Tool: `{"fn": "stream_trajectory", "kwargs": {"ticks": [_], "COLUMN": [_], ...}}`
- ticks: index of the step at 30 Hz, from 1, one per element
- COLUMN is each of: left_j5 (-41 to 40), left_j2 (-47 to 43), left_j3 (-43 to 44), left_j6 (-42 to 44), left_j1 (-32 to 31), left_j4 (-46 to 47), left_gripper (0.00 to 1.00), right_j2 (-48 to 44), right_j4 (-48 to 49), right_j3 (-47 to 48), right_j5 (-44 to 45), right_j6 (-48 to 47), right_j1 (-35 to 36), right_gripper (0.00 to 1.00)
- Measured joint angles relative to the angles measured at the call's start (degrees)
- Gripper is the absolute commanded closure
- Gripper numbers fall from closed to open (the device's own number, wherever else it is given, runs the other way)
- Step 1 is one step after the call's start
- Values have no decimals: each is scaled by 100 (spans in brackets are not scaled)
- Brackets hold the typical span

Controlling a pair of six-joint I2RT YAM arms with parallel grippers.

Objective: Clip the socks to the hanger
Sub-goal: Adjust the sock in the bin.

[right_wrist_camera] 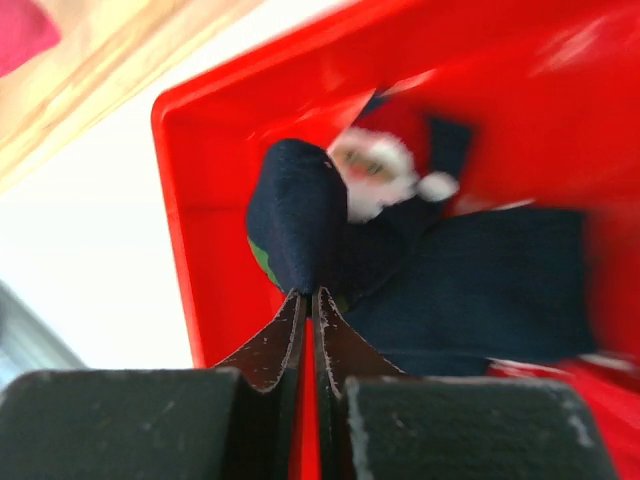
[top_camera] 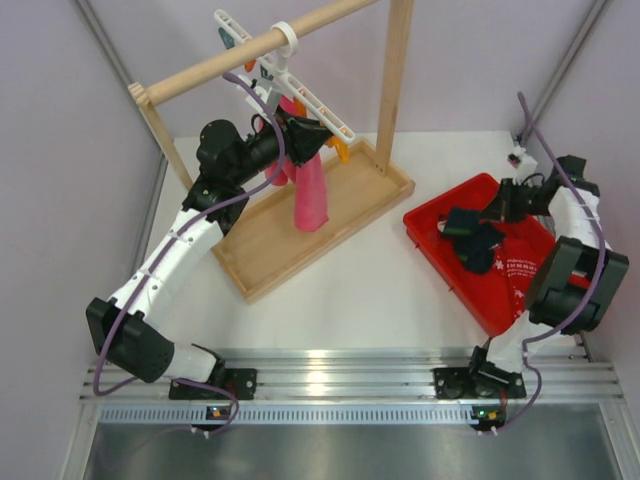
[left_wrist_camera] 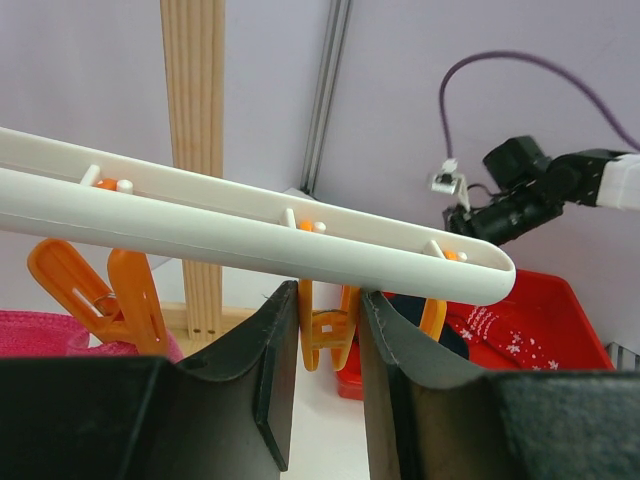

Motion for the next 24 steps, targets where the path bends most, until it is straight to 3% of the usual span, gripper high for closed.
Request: {"fn": "stream_trajectory", "kwargs": {"ticks": [4,8,12,16,19,20,21,24], "left_j5": [-4,-31,-48,-48,-52,-55,-57,-63], "left_j2": [0,0,-9,-26,-26,-26,-26,-26], "left_j3": [-11,-35,-55,-66,-66,-66,-66,-66], "left_j6": [0,0,0,2,2,2,2,2], "left_j1": [0,4,11,13,11,11,11,13], "left_j4": [2,9,11,9,9,9,9,9], "left_gripper": [100,100,100,100,100,100,100,100], "right_j2": [-529,-1128,-1904,-2159,-2177,-2205,-2249,-2358], "right_j4": [55,79,651,866,879,894,890,745], "right_j3": [404,238,-1049,-2124,-2304,-2302,-2299,-2201], "right_j5": [136,557,1370,2052,2277,2286,2280,2188], "right_j6": [-610,-1582,-2691,-3515,-3842,-3915,-3950,-4028], "right_j1": [-184,365,1204,1362,1305,1305,1305,1300], "right_gripper": [100,100,100,100,89,79,76,73]}}
